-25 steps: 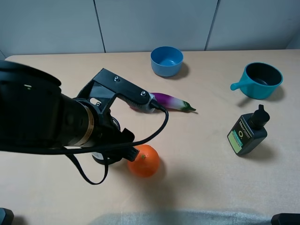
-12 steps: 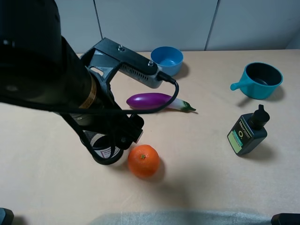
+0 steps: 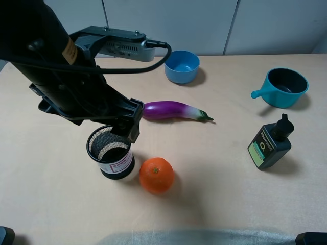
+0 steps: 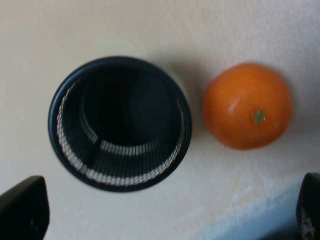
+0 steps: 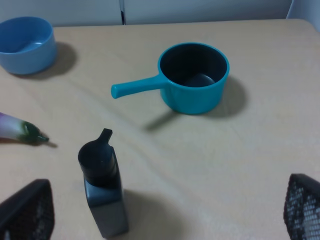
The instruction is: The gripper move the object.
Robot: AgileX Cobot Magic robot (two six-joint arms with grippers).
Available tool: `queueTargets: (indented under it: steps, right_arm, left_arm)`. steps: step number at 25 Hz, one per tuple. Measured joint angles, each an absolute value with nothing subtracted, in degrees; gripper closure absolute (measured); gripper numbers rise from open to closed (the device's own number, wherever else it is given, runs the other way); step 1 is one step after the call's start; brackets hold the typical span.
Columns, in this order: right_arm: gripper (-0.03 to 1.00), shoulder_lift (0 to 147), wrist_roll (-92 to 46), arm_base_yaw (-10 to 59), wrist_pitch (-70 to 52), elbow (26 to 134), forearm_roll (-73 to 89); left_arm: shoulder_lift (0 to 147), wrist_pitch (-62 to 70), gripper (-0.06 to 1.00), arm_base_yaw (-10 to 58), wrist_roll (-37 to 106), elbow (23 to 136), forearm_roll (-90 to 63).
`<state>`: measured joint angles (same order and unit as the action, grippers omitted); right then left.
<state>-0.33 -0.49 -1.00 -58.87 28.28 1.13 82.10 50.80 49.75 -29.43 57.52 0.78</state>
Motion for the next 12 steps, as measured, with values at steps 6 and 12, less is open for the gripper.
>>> queueTargets:
  steps: [6, 12]
  right_arm:
    - [0.28, -0.3, -0.5, -1.0, -58.8, 28.3, 1.1]
    - [0.28, -0.3, -0.5, -1.0, -58.8, 28.3, 1.1]
  left_arm:
    - [76.4, 55.0, -0.05, 44.1, -26.3, 57.6, -0.8]
    - [67.8, 60.6, -0.05, 38.9, -25.3, 57.6, -0.8]
